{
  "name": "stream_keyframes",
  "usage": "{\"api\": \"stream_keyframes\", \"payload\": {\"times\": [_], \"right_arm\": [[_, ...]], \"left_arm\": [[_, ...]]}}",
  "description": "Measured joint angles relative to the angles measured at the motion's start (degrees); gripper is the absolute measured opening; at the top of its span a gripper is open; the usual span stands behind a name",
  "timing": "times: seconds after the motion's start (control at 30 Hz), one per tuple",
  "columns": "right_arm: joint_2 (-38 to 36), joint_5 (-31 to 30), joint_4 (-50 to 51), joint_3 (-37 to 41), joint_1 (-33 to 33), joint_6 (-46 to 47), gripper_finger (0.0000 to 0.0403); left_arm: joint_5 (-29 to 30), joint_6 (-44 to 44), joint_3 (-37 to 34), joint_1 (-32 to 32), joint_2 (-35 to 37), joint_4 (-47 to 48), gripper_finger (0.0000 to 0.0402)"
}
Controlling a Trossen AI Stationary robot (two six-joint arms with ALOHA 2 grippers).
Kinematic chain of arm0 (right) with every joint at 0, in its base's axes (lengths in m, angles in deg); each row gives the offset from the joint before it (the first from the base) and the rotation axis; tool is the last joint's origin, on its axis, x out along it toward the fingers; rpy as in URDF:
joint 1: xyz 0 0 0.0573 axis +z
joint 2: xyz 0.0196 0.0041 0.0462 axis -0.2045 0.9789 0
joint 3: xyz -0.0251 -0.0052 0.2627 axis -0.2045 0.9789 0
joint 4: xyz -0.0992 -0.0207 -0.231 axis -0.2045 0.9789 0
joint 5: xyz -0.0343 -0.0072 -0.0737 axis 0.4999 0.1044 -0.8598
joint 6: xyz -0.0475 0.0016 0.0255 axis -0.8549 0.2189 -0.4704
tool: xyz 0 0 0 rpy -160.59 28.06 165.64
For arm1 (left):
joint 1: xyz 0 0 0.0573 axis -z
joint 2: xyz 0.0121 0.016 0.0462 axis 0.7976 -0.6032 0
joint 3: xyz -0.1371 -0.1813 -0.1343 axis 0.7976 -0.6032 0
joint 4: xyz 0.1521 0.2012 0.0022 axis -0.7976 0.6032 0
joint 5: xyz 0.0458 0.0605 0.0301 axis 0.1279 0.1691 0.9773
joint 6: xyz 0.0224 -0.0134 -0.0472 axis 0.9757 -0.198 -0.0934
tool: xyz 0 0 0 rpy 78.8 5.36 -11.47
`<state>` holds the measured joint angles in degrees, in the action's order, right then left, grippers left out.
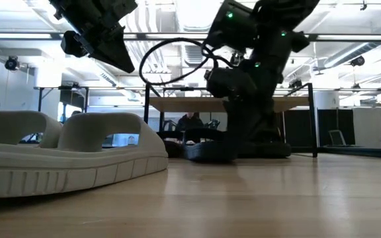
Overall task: Pick and place slides into the shelf
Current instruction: Put the black slide under the shelf
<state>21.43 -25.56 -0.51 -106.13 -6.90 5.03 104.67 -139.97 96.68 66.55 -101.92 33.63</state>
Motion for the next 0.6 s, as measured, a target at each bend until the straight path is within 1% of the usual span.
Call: {"api": "stream_keyframes", "payload": {"times": [0.2,0.37,0.6], "right_arm": [[0.91,-0.42,-0.96,-1.41,-3.62,-3.85,0.0008],[1.13,-1.07,-1.23,-0.82,-6.68,-4.45,0.0008],[1.15,-1.47,-4.93,-0.26,-10.76,-6.86,0.0008]], "left_arm": [[-0.03,-0.41,0.00,0.00,0.00,-0.09,0.0008],[-0.04,-0.57,0.00,0.00,0.00,-0.17,0.0008],[-0.07,-0.61,0.00,0.00,0.00,-0.66,0.0008]]}}
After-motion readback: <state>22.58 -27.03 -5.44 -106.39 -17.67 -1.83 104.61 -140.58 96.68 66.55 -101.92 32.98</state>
